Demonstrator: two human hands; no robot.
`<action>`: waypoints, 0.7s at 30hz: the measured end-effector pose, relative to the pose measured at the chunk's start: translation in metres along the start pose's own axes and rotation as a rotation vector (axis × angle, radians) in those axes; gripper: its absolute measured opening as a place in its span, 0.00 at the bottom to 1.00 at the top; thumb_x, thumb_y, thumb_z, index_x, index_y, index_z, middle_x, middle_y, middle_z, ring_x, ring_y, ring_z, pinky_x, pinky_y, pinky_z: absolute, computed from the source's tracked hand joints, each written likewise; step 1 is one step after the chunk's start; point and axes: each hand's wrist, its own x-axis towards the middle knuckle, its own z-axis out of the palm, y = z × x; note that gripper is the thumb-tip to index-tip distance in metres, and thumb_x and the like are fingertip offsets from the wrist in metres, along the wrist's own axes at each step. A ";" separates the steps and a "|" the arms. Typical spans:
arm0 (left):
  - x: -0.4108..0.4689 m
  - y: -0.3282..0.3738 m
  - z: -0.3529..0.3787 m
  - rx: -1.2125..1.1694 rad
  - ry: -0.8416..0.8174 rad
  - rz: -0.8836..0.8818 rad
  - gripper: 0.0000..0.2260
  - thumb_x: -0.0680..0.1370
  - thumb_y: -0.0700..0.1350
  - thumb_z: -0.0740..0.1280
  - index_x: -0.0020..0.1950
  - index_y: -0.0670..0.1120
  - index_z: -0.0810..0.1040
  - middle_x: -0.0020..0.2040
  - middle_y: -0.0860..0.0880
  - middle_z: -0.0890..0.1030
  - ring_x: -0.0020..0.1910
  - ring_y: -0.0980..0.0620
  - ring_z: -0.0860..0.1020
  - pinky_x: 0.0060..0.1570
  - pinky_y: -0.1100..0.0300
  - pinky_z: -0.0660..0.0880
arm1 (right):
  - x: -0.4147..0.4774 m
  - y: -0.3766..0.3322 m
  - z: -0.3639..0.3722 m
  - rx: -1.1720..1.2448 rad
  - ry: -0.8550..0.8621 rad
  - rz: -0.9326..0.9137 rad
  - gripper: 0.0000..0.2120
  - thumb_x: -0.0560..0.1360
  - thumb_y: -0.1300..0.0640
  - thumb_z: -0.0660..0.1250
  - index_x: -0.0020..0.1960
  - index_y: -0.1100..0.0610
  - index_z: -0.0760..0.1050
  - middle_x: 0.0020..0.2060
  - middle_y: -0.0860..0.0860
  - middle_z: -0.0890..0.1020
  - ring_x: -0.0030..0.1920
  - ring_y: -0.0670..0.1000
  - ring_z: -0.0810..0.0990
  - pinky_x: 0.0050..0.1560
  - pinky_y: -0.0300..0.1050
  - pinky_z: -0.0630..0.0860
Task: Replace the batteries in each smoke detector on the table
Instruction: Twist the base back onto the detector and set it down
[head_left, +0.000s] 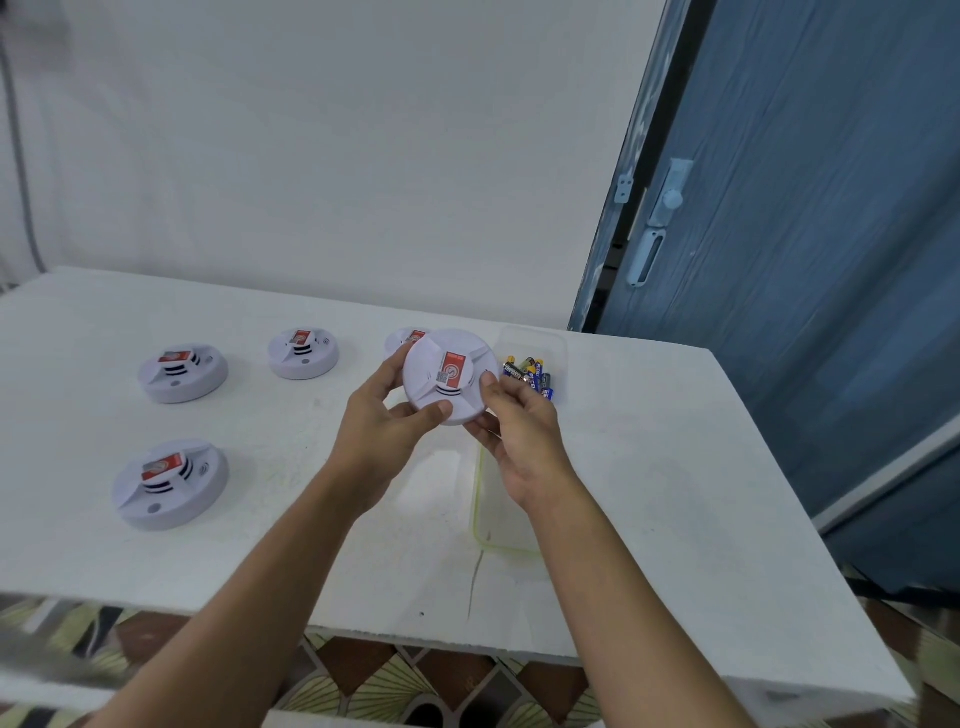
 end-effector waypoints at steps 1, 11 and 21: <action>0.000 0.000 0.000 -0.001 -0.002 0.001 0.31 0.74 0.32 0.71 0.74 0.50 0.68 0.63 0.52 0.79 0.52 0.59 0.82 0.48 0.67 0.78 | 0.000 0.000 0.000 0.000 0.000 0.002 0.15 0.80 0.59 0.68 0.64 0.64 0.76 0.47 0.52 0.86 0.42 0.46 0.85 0.44 0.40 0.82; 0.002 -0.001 -0.003 0.001 -0.003 0.003 0.31 0.74 0.32 0.71 0.73 0.51 0.69 0.63 0.53 0.79 0.52 0.60 0.82 0.49 0.68 0.78 | 0.001 0.001 0.003 0.008 0.000 0.006 0.14 0.80 0.59 0.67 0.64 0.64 0.76 0.45 0.51 0.86 0.41 0.46 0.85 0.42 0.39 0.82; 0.005 -0.004 -0.004 -0.009 -0.002 -0.007 0.31 0.74 0.32 0.71 0.73 0.50 0.69 0.63 0.53 0.79 0.53 0.58 0.82 0.50 0.66 0.79 | 0.005 0.004 0.002 0.010 0.004 0.008 0.14 0.80 0.59 0.67 0.64 0.64 0.76 0.43 0.50 0.86 0.40 0.45 0.85 0.42 0.39 0.82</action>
